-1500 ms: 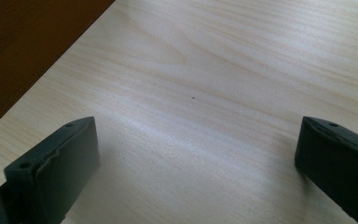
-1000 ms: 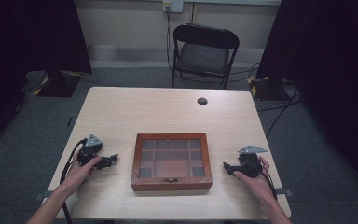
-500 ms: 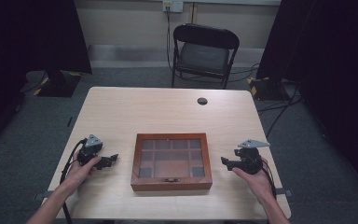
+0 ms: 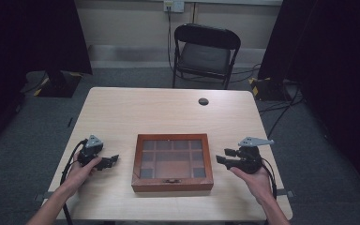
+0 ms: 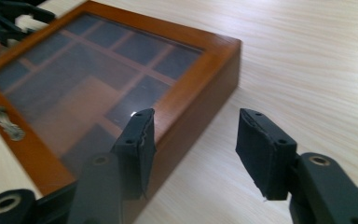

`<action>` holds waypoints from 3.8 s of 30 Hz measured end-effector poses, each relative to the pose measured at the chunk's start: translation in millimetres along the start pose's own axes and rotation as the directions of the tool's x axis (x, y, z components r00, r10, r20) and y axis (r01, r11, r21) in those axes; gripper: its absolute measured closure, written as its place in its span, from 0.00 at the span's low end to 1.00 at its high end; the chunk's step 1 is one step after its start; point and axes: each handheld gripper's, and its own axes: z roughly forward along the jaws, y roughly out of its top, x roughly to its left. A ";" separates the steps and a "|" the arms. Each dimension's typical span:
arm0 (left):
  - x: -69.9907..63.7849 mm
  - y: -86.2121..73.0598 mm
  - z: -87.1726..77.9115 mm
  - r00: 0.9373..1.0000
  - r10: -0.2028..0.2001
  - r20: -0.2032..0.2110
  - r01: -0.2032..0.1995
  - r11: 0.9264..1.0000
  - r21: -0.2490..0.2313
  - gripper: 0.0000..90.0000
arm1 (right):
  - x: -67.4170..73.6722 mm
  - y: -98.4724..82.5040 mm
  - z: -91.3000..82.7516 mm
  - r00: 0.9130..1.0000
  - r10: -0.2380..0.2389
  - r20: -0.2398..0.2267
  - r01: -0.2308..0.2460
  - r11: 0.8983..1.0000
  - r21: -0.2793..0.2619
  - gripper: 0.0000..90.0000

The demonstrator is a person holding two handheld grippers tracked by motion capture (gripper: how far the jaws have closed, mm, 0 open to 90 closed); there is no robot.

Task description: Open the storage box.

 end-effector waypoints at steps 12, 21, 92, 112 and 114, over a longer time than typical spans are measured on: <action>-0.1 0.0 0.1 1.000 -0.001 0.000 0.001 1.000 0.000 0.16 | 31.2 16.3 5.3 0.992 -0.052 -0.116 0.052 0.999 -0.009 0.61; 0.0 0.0 0.0 1.000 0.000 0.000 0.000 1.000 0.000 0.16 | 50.7 33.1 10.0 0.978 -0.099 -0.183 0.098 0.995 -0.017 0.68; -0.2 -0.1 0.2 1.000 -0.004 0.000 0.004 1.000 -0.002 0.16 | 116.0 16.0 83.6 0.865 -0.279 -0.418 0.354 0.928 0.114 0.90; -0.1 0.0 0.1 1.000 -0.002 0.001 0.002 1.000 0.000 0.16 | 119.3 25.6 78.7 0.858 -0.293 -0.422 0.370 0.922 0.113 0.90; 0.0 0.0 0.1 1.000 -0.001 0.001 0.001 1.000 0.000 0.16 | 119.0 27.0 78.1 0.856 -0.295 -0.425 0.373 0.921 0.111 0.90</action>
